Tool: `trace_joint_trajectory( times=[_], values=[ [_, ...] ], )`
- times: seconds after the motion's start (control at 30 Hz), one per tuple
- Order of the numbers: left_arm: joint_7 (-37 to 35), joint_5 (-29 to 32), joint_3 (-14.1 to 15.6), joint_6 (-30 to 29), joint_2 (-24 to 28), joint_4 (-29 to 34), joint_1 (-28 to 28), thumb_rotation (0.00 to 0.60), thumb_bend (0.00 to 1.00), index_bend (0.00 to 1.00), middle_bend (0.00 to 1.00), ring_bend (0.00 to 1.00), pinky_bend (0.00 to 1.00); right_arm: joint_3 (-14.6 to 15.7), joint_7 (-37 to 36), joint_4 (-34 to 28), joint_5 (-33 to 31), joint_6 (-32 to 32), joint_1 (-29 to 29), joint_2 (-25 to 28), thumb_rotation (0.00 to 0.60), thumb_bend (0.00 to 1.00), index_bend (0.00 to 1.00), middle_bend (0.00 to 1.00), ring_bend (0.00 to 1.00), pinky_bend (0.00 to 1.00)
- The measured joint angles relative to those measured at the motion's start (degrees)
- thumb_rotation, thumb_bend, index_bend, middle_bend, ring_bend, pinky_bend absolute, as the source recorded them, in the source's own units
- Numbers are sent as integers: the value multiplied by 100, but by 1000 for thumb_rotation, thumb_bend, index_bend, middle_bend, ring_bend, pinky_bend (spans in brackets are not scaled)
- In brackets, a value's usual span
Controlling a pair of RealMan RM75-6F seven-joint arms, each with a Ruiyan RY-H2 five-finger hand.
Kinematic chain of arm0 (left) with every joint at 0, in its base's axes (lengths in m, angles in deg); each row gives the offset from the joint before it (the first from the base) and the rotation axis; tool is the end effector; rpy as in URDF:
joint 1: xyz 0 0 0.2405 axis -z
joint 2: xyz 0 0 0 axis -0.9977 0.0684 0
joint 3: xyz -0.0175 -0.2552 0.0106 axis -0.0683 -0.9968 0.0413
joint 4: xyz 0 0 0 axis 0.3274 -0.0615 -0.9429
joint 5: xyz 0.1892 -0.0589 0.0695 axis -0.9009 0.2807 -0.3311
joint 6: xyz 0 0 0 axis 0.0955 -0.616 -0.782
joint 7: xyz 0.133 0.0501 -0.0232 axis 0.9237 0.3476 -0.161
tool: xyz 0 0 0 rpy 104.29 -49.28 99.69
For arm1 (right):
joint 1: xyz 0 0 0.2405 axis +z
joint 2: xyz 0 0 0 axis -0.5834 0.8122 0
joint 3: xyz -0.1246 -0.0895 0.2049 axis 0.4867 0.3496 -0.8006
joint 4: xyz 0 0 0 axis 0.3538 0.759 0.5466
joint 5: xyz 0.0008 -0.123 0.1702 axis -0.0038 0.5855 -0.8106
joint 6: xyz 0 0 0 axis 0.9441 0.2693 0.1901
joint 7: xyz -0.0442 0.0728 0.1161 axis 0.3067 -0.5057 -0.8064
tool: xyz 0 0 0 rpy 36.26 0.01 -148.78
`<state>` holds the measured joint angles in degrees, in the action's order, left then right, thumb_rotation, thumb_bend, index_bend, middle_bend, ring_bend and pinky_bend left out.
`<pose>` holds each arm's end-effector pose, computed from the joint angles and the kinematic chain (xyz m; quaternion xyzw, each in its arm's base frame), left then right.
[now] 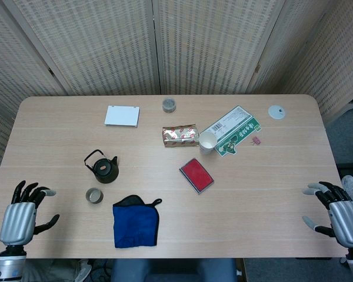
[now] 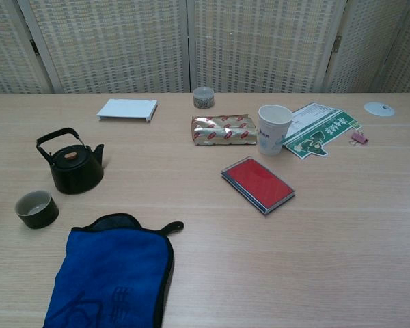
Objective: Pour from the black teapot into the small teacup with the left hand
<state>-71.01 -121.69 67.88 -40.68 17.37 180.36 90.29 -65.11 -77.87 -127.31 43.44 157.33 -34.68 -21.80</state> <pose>-0.2603 0.1732 0.1205 -0.5849 -0.3879 -0.3977 0.5909 -0.3019 -0.1465 0.1752 0.6050 -0.4077 0.4115 0.5462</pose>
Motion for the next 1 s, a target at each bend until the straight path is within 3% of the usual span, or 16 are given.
trace_joint_trajectory(
  times=[0.63,1.0],
  values=[
    [-78,13,-101,36,35,-9,84,600,201,359,295,161,12,-59,42,-72,-23,121,-35,69,600,143,335,264,163,226],
    [-266,-3,-267,443,-26,-130,463,600,200,328,295,161,13,-130,160,-195,-36,210,-46,137,600,143,334,264,163,226]
  ],
)
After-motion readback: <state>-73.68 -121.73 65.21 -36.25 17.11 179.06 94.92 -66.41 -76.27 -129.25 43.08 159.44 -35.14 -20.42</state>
